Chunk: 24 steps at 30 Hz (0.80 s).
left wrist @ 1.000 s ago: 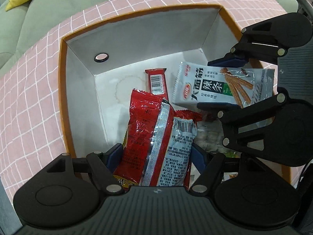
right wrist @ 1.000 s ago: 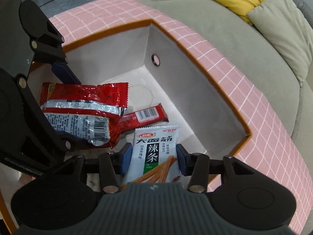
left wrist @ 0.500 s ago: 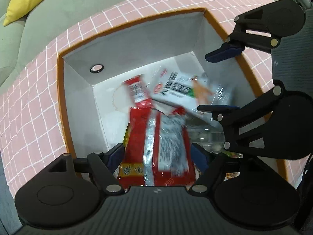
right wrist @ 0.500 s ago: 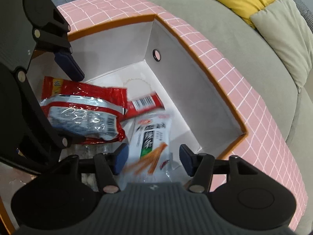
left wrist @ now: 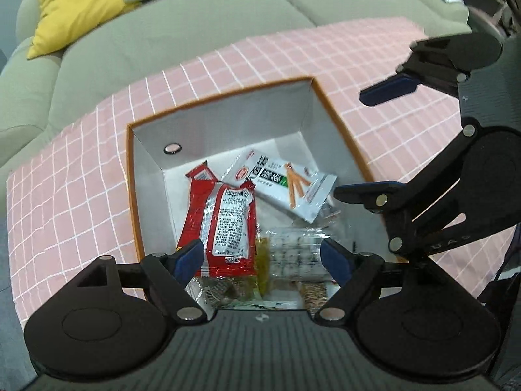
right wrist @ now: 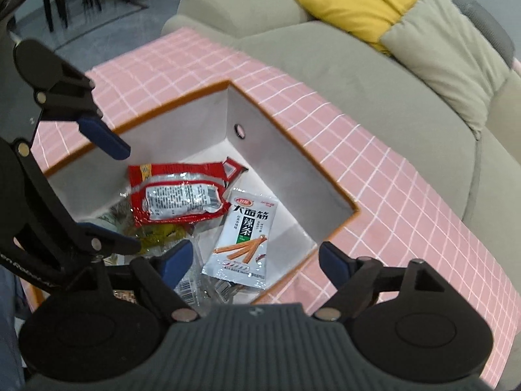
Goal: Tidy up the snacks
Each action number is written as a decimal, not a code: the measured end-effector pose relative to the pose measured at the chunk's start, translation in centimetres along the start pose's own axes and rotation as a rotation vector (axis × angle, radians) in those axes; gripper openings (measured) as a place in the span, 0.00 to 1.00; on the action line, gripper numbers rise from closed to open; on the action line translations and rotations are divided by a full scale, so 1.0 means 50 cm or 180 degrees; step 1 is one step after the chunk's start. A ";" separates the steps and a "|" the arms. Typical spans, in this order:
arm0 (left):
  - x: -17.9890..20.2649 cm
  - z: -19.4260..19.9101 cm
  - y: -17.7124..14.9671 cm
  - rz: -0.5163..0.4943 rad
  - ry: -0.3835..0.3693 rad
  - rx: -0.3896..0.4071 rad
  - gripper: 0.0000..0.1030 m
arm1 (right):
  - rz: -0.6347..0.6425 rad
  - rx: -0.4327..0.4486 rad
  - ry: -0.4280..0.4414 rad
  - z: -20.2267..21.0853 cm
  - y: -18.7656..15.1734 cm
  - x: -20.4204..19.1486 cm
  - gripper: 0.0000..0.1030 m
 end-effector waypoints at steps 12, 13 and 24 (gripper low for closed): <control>0.058 0.164 0.009 0.0203 0.0351 0.0879 0.92 | -0.0757 0.0612 -0.0256 0.187 -0.058 0.063 0.80; 0.072 0.184 0.008 0.0223 0.0397 0.1006 0.92 | -0.0821 0.0688 -0.0279 0.211 -0.064 0.068 0.80; 0.242 0.315 -0.039 0.0418 0.0390 0.1954 0.92 | -0.1675 0.1427 -0.0556 0.425 -0.178 0.069 0.83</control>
Point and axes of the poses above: each gripper's, at about its wrist camera, not at the fingertips, and z roughly against the way its jaws point, x to its right, y to its top, the point moved 6 cm from there along -z, roughly the way its jaws point, and after that the axes turned 6 degrees about -y, right-handed, at the moved point
